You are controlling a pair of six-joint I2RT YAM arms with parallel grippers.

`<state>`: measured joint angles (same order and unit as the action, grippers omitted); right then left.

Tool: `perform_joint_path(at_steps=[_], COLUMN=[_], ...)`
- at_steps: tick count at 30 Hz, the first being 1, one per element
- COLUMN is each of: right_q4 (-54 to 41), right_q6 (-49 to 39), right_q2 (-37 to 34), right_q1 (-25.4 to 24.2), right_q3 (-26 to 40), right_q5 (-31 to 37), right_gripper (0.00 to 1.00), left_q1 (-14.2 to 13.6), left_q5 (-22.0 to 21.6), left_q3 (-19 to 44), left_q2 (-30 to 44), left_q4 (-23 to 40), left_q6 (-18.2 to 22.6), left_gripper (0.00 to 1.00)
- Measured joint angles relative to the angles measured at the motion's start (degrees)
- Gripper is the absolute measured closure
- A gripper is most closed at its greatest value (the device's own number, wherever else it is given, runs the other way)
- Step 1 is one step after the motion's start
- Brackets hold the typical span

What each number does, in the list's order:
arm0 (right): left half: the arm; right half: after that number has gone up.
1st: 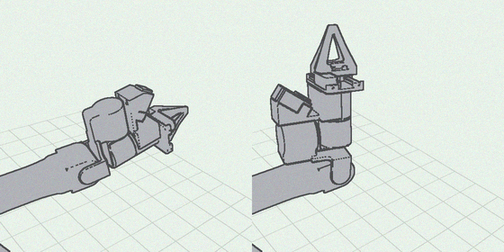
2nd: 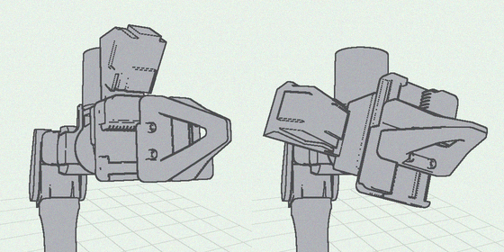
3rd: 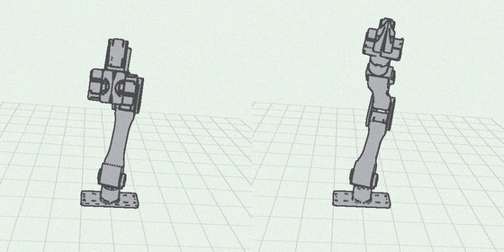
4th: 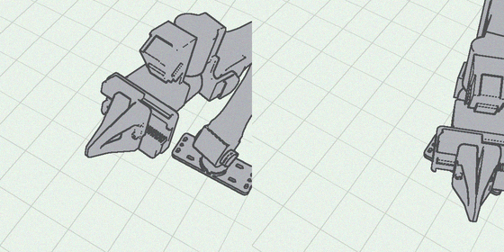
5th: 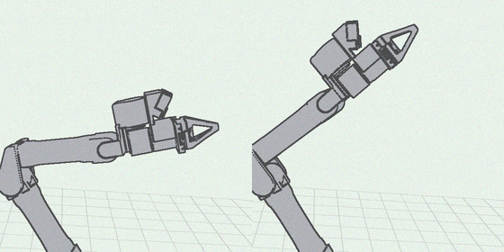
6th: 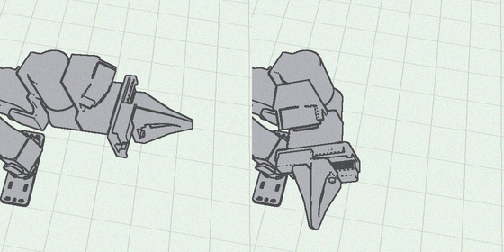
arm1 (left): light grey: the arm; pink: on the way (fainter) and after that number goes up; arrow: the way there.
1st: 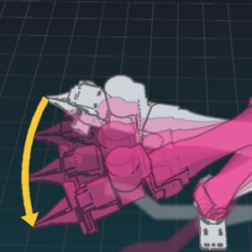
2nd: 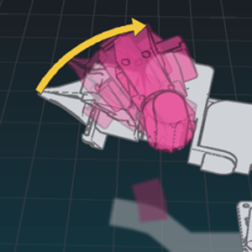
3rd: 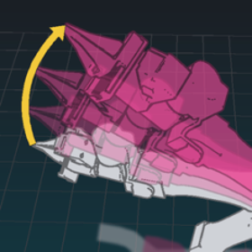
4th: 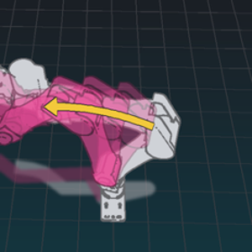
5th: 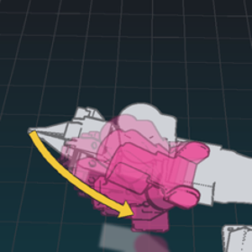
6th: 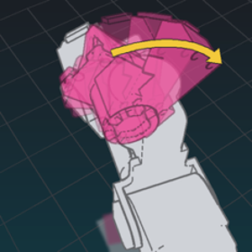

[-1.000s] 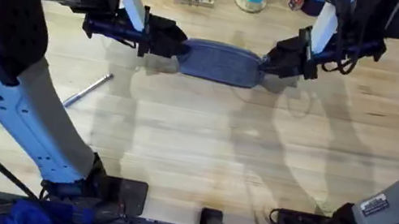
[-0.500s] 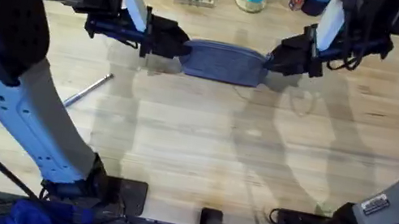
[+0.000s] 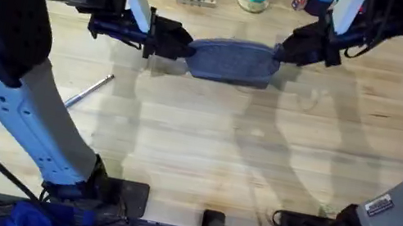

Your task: Unzip the bag, pick up the pens from the table one at a time and place them inside, then zip the bag closed.

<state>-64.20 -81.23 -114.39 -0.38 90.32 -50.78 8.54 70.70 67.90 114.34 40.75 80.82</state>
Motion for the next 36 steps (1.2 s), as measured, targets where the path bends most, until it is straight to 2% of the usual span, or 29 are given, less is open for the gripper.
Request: perform_joint_path(at_steps=[11,24,26,30,31,32,36], right_q4=[-5.43,-5.56,-5.64,-5.51,-5.49,-5.43,-5.47], right_q6=[0.0,0.68,1.07,1.09,1.01,1.1,1.11], right_q2=[0.02,0.02,0.02,0.02,0.02,0.04,0.02], right_q1=[-0.67,-0.29,-0.01,0.33,0.33,0.33,0.33], right_q3=[5.74,6.08,6.25,6.6,6.63,6.63,6.67], right_q5=[0.63,1.07,0.88,0.35,0.33,0.28,0.17], right_gripper=[0.972,0.964,0.731,0.131,0.045,0.015,0.006], left_q1=[0.19,0.35,0.33,0.33,0.33,0.33,0.33], left_q5=[-0.14,0.0,0.02,0.02,0.02,0.02,0.02], left_q3=[0.0,0.0,0.0,0.0,0.0,0.0,0.0], left_q2=[0.0,0.0,0.0,0.0,0.0,0.0,0.0], left_q4=[-0.07,-0.02,0.1,0.15,0.15,0.13,0.14], left_q6=[0.02,0.0,0.01,0.0,0.0,0.01,0.0], left_gripper=[0.961,0.961,0.961,0.961,0.961,0.961,0.961])
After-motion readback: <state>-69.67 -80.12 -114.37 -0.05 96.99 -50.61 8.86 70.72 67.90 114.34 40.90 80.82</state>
